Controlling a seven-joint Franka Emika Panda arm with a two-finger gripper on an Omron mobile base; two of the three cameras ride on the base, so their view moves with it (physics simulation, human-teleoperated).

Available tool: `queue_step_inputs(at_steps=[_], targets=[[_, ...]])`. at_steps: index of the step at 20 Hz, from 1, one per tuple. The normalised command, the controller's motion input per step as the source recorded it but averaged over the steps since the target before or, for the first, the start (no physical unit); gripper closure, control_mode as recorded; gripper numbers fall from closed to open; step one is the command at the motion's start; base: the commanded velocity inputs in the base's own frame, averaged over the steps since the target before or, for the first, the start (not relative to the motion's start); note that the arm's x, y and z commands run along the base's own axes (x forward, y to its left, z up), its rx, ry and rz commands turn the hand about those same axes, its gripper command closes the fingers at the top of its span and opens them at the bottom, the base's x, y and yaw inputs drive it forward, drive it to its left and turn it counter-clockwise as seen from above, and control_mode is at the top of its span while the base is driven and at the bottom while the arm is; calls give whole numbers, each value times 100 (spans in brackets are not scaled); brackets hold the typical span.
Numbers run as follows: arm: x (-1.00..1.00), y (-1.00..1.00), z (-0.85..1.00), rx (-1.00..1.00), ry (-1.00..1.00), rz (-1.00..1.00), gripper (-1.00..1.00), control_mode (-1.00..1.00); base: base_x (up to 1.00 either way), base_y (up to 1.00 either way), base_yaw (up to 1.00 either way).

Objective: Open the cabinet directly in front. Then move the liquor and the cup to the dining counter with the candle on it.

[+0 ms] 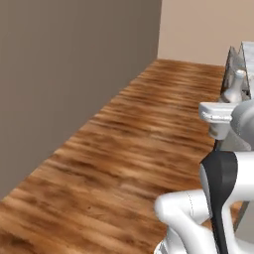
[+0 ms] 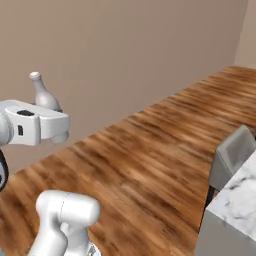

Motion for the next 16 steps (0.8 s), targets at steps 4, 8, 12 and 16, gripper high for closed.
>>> queue_step_inputs(at_steps=[4, 8, 12, 16], targets=[[0, 0, 0, 0, 0, 0, 100, 100, 100, 100, -57], [0, 0, 0, 0, 0, 0, 100, 100, 100, 98, -55], [0, 0, 0, 0, 0, 0, 100, 100, 100, 85, -49], [0, 0, 0, 0, 0, 0, 100, 100, 100, 61, -33]])
